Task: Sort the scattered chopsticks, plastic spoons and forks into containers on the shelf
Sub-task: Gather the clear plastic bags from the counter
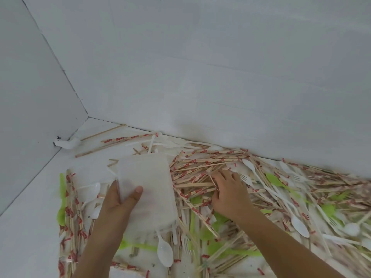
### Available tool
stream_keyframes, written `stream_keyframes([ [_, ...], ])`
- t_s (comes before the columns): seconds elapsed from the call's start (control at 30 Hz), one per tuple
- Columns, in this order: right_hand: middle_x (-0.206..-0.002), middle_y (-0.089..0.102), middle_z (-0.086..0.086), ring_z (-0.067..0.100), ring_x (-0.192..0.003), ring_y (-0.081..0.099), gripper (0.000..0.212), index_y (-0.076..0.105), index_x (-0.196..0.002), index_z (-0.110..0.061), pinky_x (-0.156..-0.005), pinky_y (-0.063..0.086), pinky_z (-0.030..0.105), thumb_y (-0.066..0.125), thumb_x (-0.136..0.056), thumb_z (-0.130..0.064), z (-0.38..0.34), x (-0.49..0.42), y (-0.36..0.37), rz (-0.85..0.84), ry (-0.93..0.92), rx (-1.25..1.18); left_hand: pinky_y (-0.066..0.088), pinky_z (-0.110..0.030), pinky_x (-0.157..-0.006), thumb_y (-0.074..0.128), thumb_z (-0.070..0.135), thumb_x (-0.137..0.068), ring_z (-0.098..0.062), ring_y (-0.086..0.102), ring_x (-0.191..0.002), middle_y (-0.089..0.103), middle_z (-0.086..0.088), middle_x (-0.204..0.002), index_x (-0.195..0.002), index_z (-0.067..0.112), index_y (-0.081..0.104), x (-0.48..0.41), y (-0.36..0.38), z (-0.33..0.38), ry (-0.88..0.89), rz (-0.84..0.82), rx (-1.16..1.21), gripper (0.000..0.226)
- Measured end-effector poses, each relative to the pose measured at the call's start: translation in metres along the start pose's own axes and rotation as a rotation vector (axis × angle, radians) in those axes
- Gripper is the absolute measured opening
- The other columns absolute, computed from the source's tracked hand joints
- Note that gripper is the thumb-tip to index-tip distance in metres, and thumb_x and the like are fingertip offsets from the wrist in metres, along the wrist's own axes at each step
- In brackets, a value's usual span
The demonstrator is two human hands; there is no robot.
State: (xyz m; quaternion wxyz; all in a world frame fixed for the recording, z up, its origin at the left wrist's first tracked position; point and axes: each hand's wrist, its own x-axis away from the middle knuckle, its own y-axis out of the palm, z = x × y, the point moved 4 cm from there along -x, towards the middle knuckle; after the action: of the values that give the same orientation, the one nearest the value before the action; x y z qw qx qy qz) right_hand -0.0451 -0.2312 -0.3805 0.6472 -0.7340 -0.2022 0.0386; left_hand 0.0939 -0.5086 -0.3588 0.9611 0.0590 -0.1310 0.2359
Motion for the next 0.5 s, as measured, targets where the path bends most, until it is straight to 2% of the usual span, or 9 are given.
stream_keyframes([
  [0.07,-0.13,0.05,-0.004,0.027,-0.121,0.047,0.051,0.052,-0.134,-0.033,-0.099,0.047,0.048,0.051,-0.084,-0.033,0.011,0.014,-0.002,0.017,0.015,0.004,0.059,-0.048,-0.087,0.082,0.038,-0.084,-0.024,0.074,-0.107,0.075,-0.001,-0.12,-0.129,0.03,0.064,-0.001,0.004,0.0,0.002,-0.005,0.004,0.05],
  [0.13,-0.138,0.047,-0.003,0.03,-0.128,0.043,0.05,0.052,-0.133,-0.037,-0.106,0.04,0.053,0.049,-0.084,-0.046,0.027,0.035,-0.004,0.004,0.036,0.051,0.059,-0.047,-0.086,0.077,0.037,-0.083,-0.025,0.074,-0.106,0.076,-0.002,-0.117,-0.128,0.028,0.065,-0.002,0.009,0.001,0.0,-0.016,0.019,0.047],
  [0.17,-0.151,0.038,-0.001,0.033,-0.139,0.034,0.059,0.043,-0.142,-0.042,-0.114,0.032,0.056,0.047,-0.085,-0.056,0.038,0.046,-0.002,-0.064,0.06,0.083,0.058,-0.047,-0.086,0.079,0.039,-0.081,-0.026,0.074,-0.105,0.076,-0.002,-0.116,-0.126,0.028,0.066,-0.002,0.012,0.002,0.002,-0.019,0.02,0.048],
  [0.23,-0.17,0.007,0.001,0.037,-0.155,0.008,0.086,0.007,-0.157,-0.049,-0.122,0.012,0.061,0.042,-0.083,-0.074,0.063,0.072,0.004,-0.214,0.103,0.123,0.058,-0.049,-0.088,0.086,0.049,-0.074,-0.026,0.074,-0.106,0.076,-0.002,-0.117,-0.124,0.03,0.067,-0.002,0.019,0.005,0.022,-0.039,0.016,0.057],
  [0.27,-0.172,-0.004,-0.001,0.038,-0.157,0.0,0.096,-0.009,-0.157,-0.05,-0.122,0.006,0.062,0.039,-0.081,-0.083,0.073,0.083,0.006,-0.254,0.117,0.132,0.057,-0.051,-0.09,0.084,0.054,-0.069,-0.027,0.074,-0.107,0.076,-0.003,-0.118,-0.124,0.031,0.067,-0.002,0.021,0.007,0.029,-0.05,0.022,0.062],
  [0.33,-0.172,-0.01,-0.005,0.036,-0.157,-0.004,0.104,-0.022,-0.154,-0.052,-0.121,0.003,0.062,0.035,-0.077,-0.093,0.092,0.105,0.006,-0.27,0.143,0.112,0.057,-0.052,-0.091,0.084,0.053,-0.07,-0.028,0.074,-0.108,0.075,-0.003,-0.12,-0.126,0.031,0.066,0.001,0.032,0.013,0.046,-0.084,0.02,0.062],
  [0.43,-0.17,0.0,-0.005,0.031,-0.155,0.003,0.095,-0.01,-0.156,-0.051,-0.12,0.006,0.061,0.037,-0.081,-0.086,0.114,0.131,0.001,-0.225,0.171,0.07,0.056,-0.047,-0.091,0.078,0.036,-0.085,-0.028,0.073,-0.108,0.076,-0.001,-0.119,-0.13,0.03,0.064,0.009,0.052,0.026,0.074,-0.128,0.005,0.048],
  [0.5,-0.169,0.005,-0.005,0.03,-0.154,0.007,0.084,-0.001,-0.156,-0.051,-0.119,0.011,0.06,0.036,-0.085,-0.079,0.133,0.148,0.0,-0.163,0.198,0.076,0.056,-0.049,-0.092,0.072,0.033,-0.088,-0.028,0.073,-0.108,0.076,-0.001,-0.12,-0.131,0.032,0.064,0.016,0.066,0.035,0.091,-0.16,-0.008,0.043],
])
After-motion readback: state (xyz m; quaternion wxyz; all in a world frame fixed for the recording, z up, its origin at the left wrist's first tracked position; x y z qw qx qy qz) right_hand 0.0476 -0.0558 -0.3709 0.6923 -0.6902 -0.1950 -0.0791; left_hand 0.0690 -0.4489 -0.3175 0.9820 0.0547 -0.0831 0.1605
